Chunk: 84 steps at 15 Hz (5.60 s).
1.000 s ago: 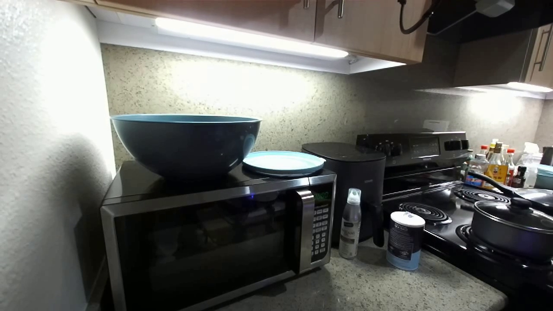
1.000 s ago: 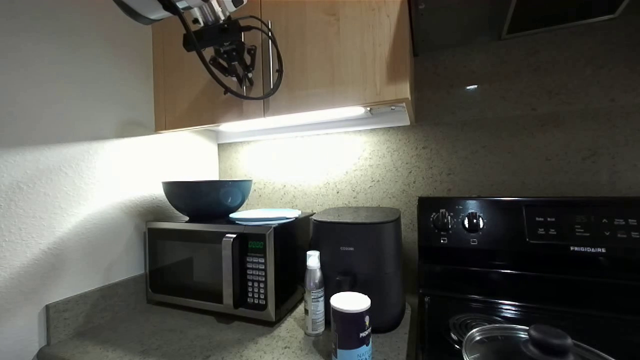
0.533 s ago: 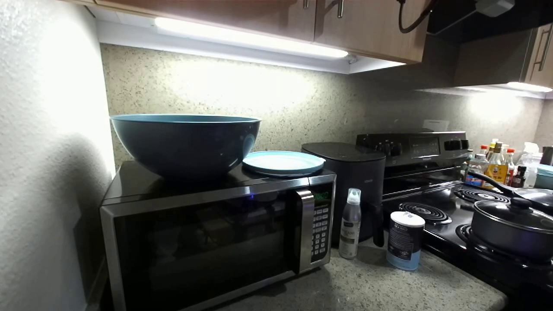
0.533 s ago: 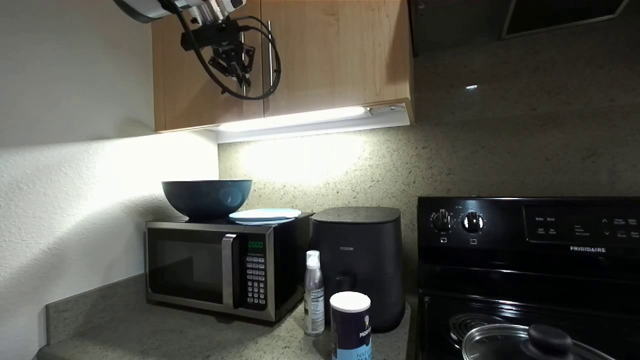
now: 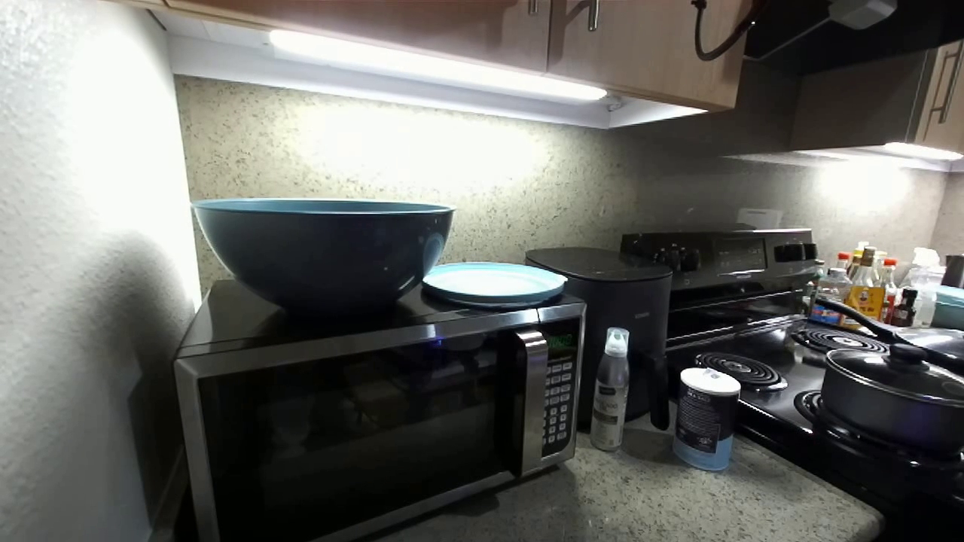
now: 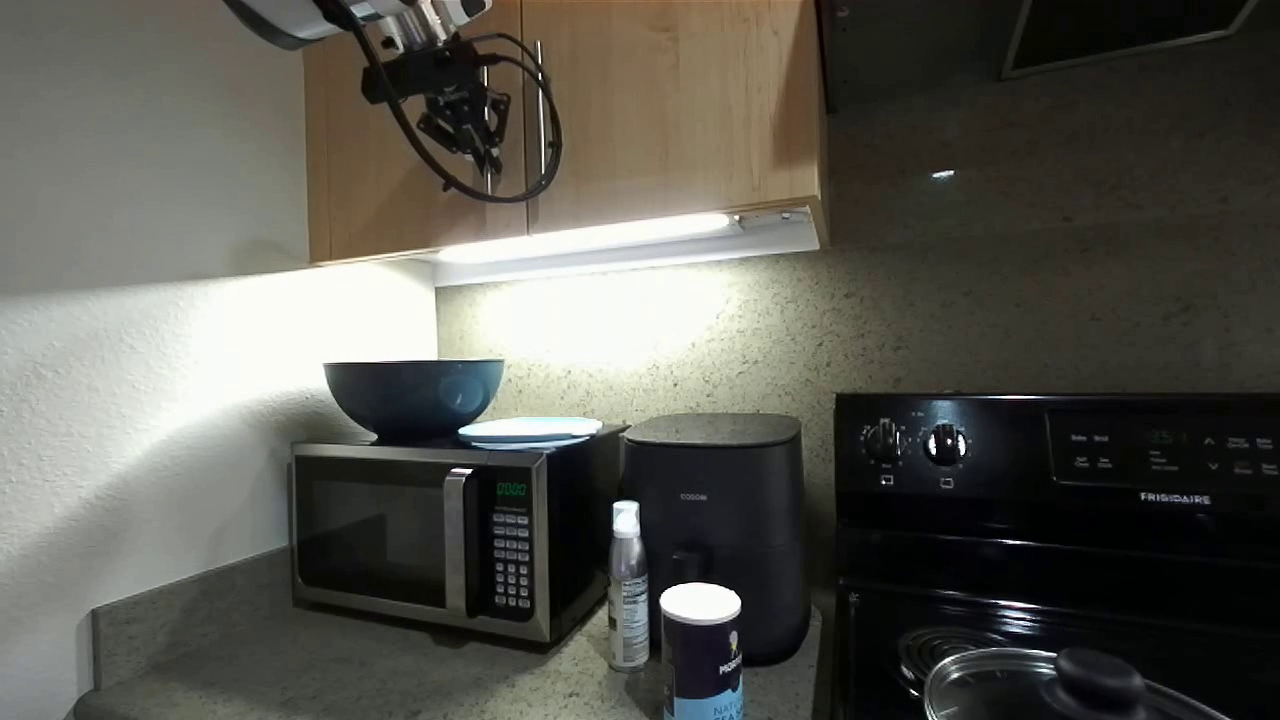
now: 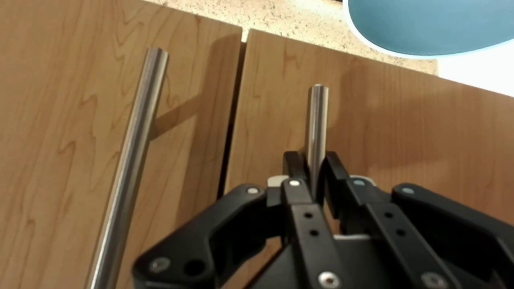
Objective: Open the top left cabinet door
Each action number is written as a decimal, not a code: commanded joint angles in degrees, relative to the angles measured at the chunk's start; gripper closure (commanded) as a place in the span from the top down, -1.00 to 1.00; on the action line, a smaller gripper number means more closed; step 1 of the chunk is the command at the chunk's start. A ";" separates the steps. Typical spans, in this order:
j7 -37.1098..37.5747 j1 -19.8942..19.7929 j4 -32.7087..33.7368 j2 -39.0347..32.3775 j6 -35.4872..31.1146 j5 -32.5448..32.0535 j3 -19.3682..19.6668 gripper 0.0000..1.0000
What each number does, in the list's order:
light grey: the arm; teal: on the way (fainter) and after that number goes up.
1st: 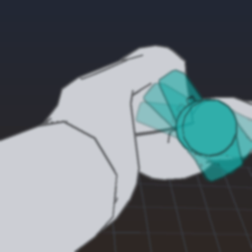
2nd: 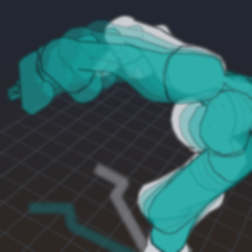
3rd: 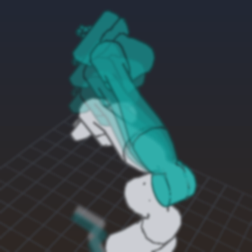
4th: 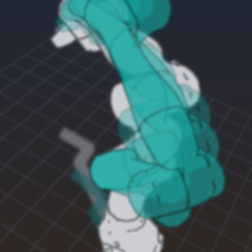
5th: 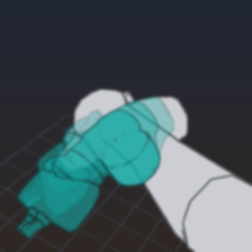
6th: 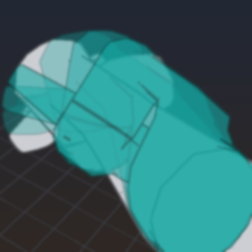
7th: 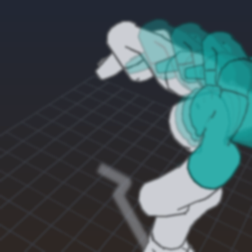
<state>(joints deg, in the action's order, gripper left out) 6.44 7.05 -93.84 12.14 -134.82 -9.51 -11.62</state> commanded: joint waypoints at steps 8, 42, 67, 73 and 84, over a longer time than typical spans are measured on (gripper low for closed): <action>-2.14 1.39 -9.52 8.16 -6.48 -0.05 -0.59 -0.88; -7.03 7.69 -29.95 23.38 -20.51 4.55 2.80 -0.66; -17.89 37.11 -41.87 29.11 -32.69 8.52 15.60 -0.87; -19.15 37.79 -37.84 27.84 -24.66 10.94 15.23 -0.87; -24.18 37.34 -40.84 33.95 -25.13 11.50 16.18 -0.88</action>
<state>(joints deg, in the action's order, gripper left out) -11.50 39.81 -133.89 44.80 -161.10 -0.28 5.41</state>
